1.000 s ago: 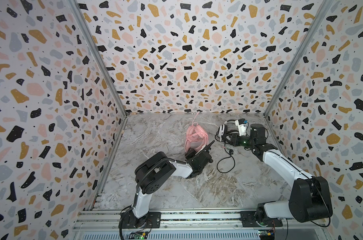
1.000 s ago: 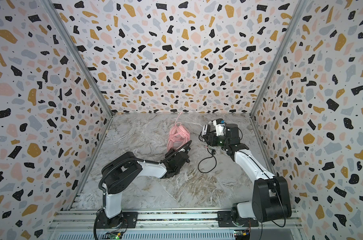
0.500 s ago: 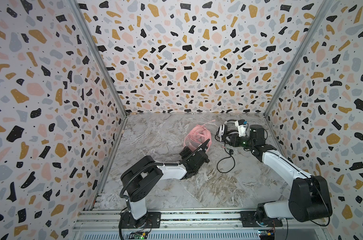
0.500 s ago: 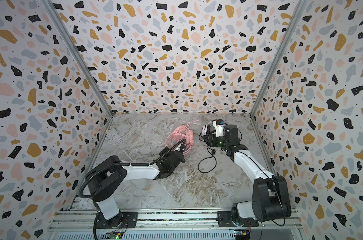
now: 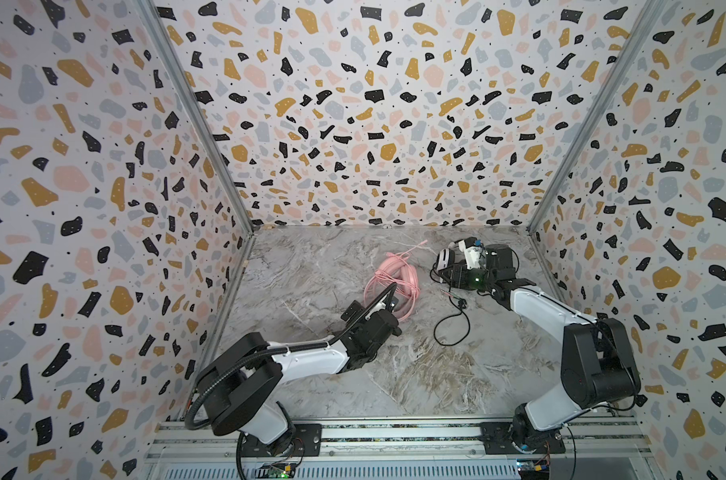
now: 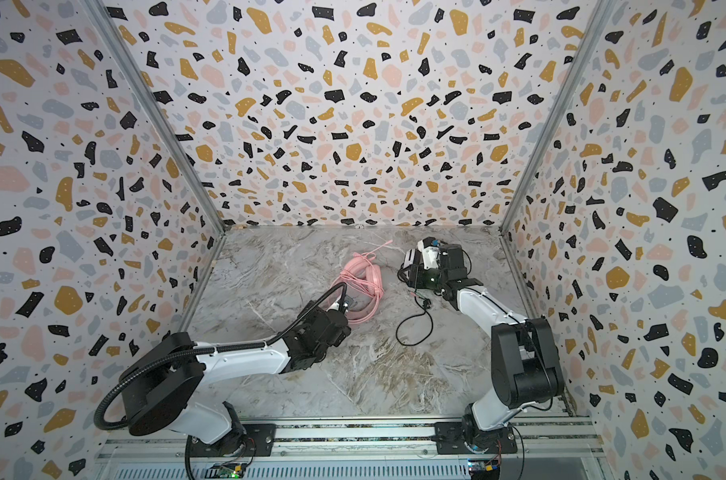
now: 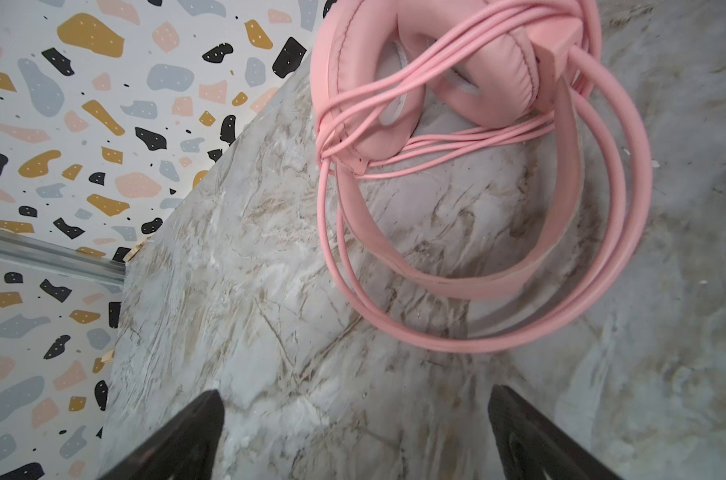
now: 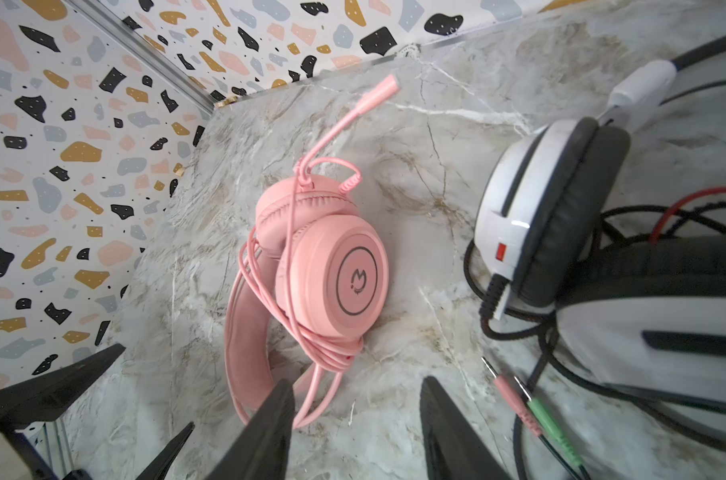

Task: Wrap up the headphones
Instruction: 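Release the headphones and raise the left gripper while the right gripper reaches toward them, then grasp the wrapped pink headphones with the right gripper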

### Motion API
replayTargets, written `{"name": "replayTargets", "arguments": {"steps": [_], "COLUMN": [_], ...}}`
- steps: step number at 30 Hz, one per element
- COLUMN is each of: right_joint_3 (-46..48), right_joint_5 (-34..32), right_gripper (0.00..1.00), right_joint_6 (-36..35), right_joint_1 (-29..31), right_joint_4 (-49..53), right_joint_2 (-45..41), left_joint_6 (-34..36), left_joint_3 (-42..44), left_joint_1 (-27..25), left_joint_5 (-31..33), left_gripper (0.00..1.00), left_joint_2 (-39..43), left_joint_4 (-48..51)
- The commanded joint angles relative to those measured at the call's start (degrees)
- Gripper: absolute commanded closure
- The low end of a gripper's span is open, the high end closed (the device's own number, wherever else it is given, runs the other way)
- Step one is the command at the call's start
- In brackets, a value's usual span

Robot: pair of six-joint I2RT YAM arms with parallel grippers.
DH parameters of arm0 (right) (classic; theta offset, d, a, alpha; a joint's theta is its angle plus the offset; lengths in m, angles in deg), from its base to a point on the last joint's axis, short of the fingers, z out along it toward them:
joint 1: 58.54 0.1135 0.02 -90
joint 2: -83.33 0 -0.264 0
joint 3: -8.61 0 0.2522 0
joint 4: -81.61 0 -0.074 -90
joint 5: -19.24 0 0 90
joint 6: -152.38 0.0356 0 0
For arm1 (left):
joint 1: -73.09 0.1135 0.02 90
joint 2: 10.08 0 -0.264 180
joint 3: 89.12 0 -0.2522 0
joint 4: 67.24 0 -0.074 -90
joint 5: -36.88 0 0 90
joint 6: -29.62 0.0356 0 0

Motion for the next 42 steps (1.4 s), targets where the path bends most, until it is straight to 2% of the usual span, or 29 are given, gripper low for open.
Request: {"name": "replayTargets", "arguments": {"steps": [1, 4, 8, 14, 23, 24, 28, 30, 33, 39, 42], "right_joint_3": [-2.85, -5.91, -12.88, -25.27, -36.84, -37.55, -39.12, -39.97, -41.55, -42.9, -43.61], "right_joint_5": [-1.18, -2.14, -2.53, -7.36, -15.29, -15.53, -17.81, -18.65, -19.37, -18.8, -18.57], "right_gripper": [0.49, 0.49, 0.49, 0.48, 0.5, 0.54, 0.82, 0.91, 0.95, 0.93, 0.93], "right_joint_6": [-0.41, -1.92, -4.38, -8.97, -13.82, -14.26, -15.28, -15.87, -17.35, -23.22, -23.6], "right_joint_1": [1.43, 3.32, 6.34, 11.42, 15.62, 15.89, 16.95, 17.43, 18.55, 22.82, 23.6], "right_joint_4": [-0.52, 1.33, 6.07, 13.47, 20.6, 21.14, 21.7, 21.82, 22.48, 21.9, 22.5], "right_joint_2": [0.49, 2.76, 7.8, 17.6, 27.13, 27.84, 28.62, 28.27, 27.29, 24.55, 25.26], "left_joint_6": [-4.61, -8.46, -13.48, -14.71, -15.97, -15.97, -15.98, -16.1, -16.2, -16.86, -17.04], "left_joint_3": [0.75, 0.84, 1.13, 0.26, 3.5, 3.71, 4.76, 5.17, 5.53, 5.68, 5.67], "left_joint_1": [1.19, 5.35, 13.98, 19.85, 21.48, 21.53, 21.75, 21.79, 21.79, 22.01, 21.97], "left_joint_5": [-1.12, -6.52, -16.27, -21.09, -23.48, -23.63, -24.21, -24.66, -25.09, -26.57, -26.87], "left_gripper": [0.0, 0.0, 0.0, 0.0, 0.0, 0.0, 0.0, 0.0, 0.0, 0.0, 0.0], "left_joint_2": [5.34, 10.07, 14.73, 14.6, 16.52, 16.54, 16.39, 16.35, 16.0, 14.89, 15.02], "left_joint_4": [-0.06, 0.09, -0.85, 1.04, 1.07, 1.18, 0.64, 0.22, -0.19, -1.2, -1.37]}}
